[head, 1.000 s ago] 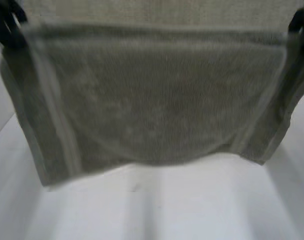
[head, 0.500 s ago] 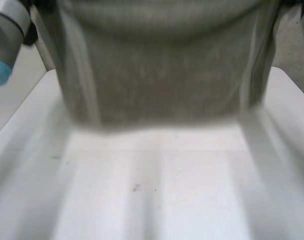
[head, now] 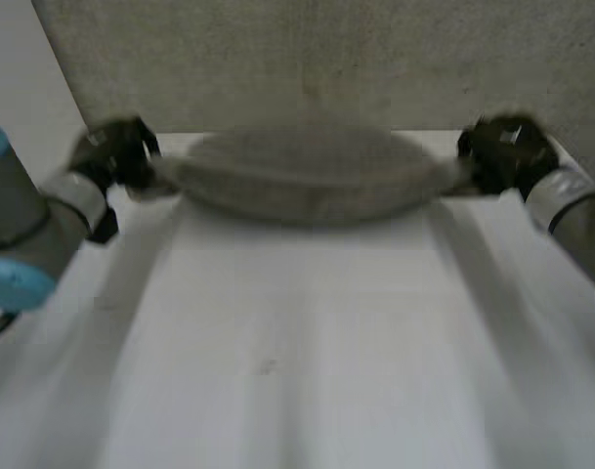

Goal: Fold the towel.

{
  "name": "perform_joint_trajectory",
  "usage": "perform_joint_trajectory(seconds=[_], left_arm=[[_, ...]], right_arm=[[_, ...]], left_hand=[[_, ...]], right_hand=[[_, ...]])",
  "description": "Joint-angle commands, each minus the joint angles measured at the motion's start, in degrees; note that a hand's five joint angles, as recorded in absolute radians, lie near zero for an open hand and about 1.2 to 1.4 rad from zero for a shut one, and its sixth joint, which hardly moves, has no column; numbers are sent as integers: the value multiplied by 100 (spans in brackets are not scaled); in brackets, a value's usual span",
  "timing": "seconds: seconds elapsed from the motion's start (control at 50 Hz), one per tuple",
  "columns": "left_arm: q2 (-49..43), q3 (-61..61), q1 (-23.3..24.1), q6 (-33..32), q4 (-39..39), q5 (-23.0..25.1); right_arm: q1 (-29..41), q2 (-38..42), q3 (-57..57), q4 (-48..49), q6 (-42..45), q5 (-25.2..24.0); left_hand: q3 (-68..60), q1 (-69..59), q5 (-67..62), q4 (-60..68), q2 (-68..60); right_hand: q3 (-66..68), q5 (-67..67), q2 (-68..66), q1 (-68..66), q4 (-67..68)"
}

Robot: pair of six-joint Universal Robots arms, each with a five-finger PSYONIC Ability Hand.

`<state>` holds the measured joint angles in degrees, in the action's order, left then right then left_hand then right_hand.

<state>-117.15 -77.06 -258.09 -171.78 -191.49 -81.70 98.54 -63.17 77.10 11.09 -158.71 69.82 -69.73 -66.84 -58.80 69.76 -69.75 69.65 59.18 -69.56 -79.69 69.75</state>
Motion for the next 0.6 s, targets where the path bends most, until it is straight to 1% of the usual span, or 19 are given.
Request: perform_joint_trajectory(seconds=[0.02,0.04,0.06,0.12,0.14,0.18,0.22,0.28,0.32,0.34,0.36,0.38,0.44,0.46,0.48,0.5,0.52,0.56,0.6], left_arm=[[-309,-1047,-5,-759,-407,93],[-309,-1048,-5,-761,-407,93],[-291,-1205,-31,-987,-372,93],[-108,-1591,-153,-1374,-293,102],[-106,-1593,-154,-1376,-292,102],[313,-1969,-294,-1656,-179,111],[516,-2162,-338,-1771,-109,119],[859,-2532,-383,-1921,67,128],[1043,-2708,-391,-1973,172,128],[1289,-2901,-400,-2000,313,128],[1291,-2903,-400,-2000,314,128],[1596,-3085,-418,-2026,479,128],[2237,-3402,-461,-2053,883,137],[2240,-3404,-462,-2053,885,137],[2562,-3525,-496,-2053,1103,137],[2905,-3640,-514,-2062,1340,146],[2908,-3641,-514,-2062,1342,146],[3538,-3746,-541,-2062,1754,163],[3732,-3755,-549,-2062,1877,163]], right_arm=[[-2,543,595,-98,850,-21],[-36,526,674,-185,1068,-12],[-98,473,753,-291,1218,-3],[-169,367,815,-450,1316,-12],[-221,193,885,-641,1403,-21],[-283,-11,938,-889,1439,-47],[-475,-395,1017,-1484,1491,-82],[-599,-573,1070,-1821,1562,-109],[-827,-923,1219,-2433,1850,-135],[-828,-925,1219,-2436,1852,-135],[-923,-1134,1324,-2706,2087,-161],[-994,-1388,1455,-2952,2359,-187],[-1065,-1716,1597,-3174,2617,-196],[-1126,-2029,1710,-3366,2834,-188],[-1187,-2284,1790,-3516,2984,-188],[-1188,-2287,1791,-3517,2986,-188],[-1266,-2513,1852,-3665,3090,-205],[-1329,-2700,1887,-3746,3126,-240],[-1381,-2858,1905,-3772,3126,-293]], left_hand=[[-1027,-1316,-1120,1024,-1025],[-1027,-1316,-1120,1024,-1025],[-1027,-1316,-1120,1024,-1025],[-1027,-1316,-1120,1024,-1025],[-1027,-1316,-1120,1024,-1025],[-1027,-1316,-1120,1024,-1025],[-1027,-1316,-1120,1024,-1025],[-1027,-1316,-1120,1024,-1025],[-1027,-1316,-1120,1024,-1025],[-1027,-1316,-1120,1024,-1025],[-1027,-1316,-1120,1024,-1025],[-1027,-1316,-1120,1024,-1025],[-1027,-1316,-1120,1024,-1025],[-1027,-1316,-1120,1024,-1025],[-1027,-1316,-1120,1024,-1025],[-1027,-1316,-1120,1024,-1025],[-1027,-1316,-1120,1024,-1025],[-1027,-1316,-1120,1024,-1025],[-1027,-1316,-1120,1024,-1025]], right_hand=[[1035,1082,-1044,-31,1025],[1035,1082,-1044,-31,1025],[1035,1082,-1044,-31,1025],[1035,1082,-1044,-31,1025],[1035,1082,-1044,-31,1025],[1035,1082,-1044,-31,1025],[1035,1082,-1044,-31,1025],[1035,1082,-1044,-31,1025],[1035,1082,-1044,-31,1025],[1035,1082,-1044,-31,1025],[1035,1082,-1044,-31,1025],[1035,1082,-1044,-31,1025],[1035,1082,-1044,-31,1025],[1035,1082,-1044,-31,1025],[1035,1082,-1044,-31,1025],[1035,1082,-1044,-31,1025],[1035,1082,-1044,-31,1025],[1035,1082,-1044,-31,1025],[1035,1082,-1044,-31,1025]])
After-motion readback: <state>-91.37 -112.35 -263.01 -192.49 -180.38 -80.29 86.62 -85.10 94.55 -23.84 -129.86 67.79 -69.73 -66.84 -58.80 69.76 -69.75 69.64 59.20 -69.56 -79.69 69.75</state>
